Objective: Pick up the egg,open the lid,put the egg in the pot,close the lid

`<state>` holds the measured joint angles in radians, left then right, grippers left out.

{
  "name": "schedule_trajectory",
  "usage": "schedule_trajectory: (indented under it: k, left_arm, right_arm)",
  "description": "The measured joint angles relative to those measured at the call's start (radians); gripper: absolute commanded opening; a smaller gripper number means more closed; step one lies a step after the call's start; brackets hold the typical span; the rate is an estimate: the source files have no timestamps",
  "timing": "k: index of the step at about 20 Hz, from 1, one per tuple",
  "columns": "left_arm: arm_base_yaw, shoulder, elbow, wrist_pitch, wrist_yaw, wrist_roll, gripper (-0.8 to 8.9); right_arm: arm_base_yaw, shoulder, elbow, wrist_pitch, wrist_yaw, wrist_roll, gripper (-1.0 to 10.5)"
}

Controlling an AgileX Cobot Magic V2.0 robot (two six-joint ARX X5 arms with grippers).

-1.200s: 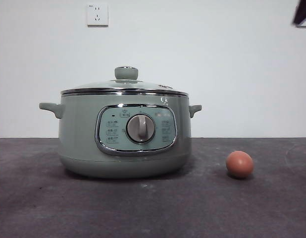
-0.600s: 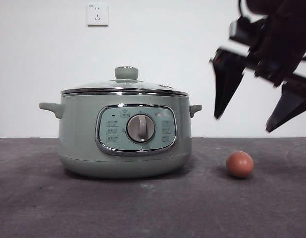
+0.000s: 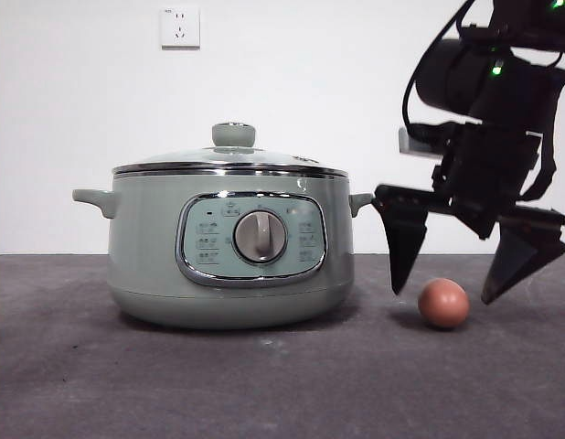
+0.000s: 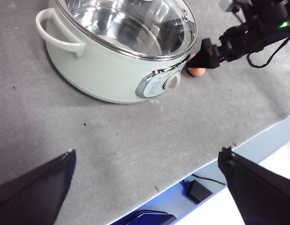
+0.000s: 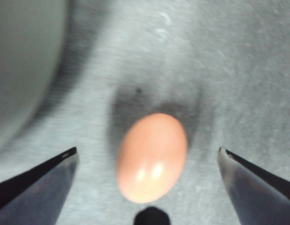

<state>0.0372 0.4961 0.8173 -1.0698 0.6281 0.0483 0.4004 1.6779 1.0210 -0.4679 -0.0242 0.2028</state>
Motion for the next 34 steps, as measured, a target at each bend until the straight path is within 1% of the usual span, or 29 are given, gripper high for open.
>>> schedule_trajectory:
  k: [2, 5, 6, 8, 9, 11, 13, 17, 21, 26, 30, 32, 34]
  left_arm:
    - [0.000, 0.000, 0.000, 0.000, 0.000, 0.000, 6.60]
    - [0.000, 0.000, 0.000, 0.000, 0.000, 0.000, 6.60]
    - [0.000, 0.000, 0.000, 0.000, 0.000, 0.000, 6.60]
    - [0.000, 0.000, 0.000, 0.000, 0.000, 0.000, 6.60]
    - [0.000, 0.000, 0.000, 0.000, 0.000, 0.000, 6.60]
    - [0.000, 0.000, 0.000, 0.000, 0.000, 0.000, 6.60]
    - [0.000, 0.000, 0.000, 0.000, 0.000, 0.000, 6.60]
    - [0.000, 0.000, 0.000, 0.008, 0.000, 0.000, 6.60]
    - [0.000, 0.007, 0.000, 0.067, 0.000, 0.000, 6.60]
    - [-0.010, 0.104, 0.000, 0.195, 0.000, -0.028, 6.60]
    - [-0.091, 0.226, 0.005, 0.402, -0.014, -0.102, 6.60]
    - [-0.159, 0.314, 0.042, 0.482, -0.070, -0.121, 6.60]
    - [-0.237, 0.419, 0.103, 0.513, -0.158, -0.128, 6.60]
  right_arm:
    - [0.000, 0.027, 0.000, 0.000, 0.002, 0.001, 3.8]
    - [0.000, 0.034, 0.000, 0.031, 0.002, 0.001, 3.7]
    - [0.000, 0.034, 0.000, 0.043, 0.002, 0.001, 3.2]
    - [0.000, 0.034, 0.000, 0.041, 0.002, 0.002, 1.9]
    - [0.000, 0.034, 0.000, 0.041, 0.002, 0.002, 1.6]
    - [0.000, 0.034, 0.000, 0.042, 0.001, 0.003, 1.4]
    - [0.000, 0.034, 0.002, 0.039, 0.001, 0.003, -0.2]
    - [0.000, 0.034, 0.002, 0.039, -0.001, 0.003, -0.1]
    - [0.000, -0.002, 0.002, -0.005, -0.002, -0.009, -0.1]
    - [0.000, -0.256, 0.002, -0.098, -0.001, -0.062, -0.1]
    - [0.000, -0.503, 0.002, -0.167, -0.001, -0.099, -0.1]
    - [0.000, -0.615, 0.002, -0.204, -0.001, -0.111, -0.1]
    - [0.000, -0.703, 0.002, -0.249, -0.001, -0.119, -0.1]
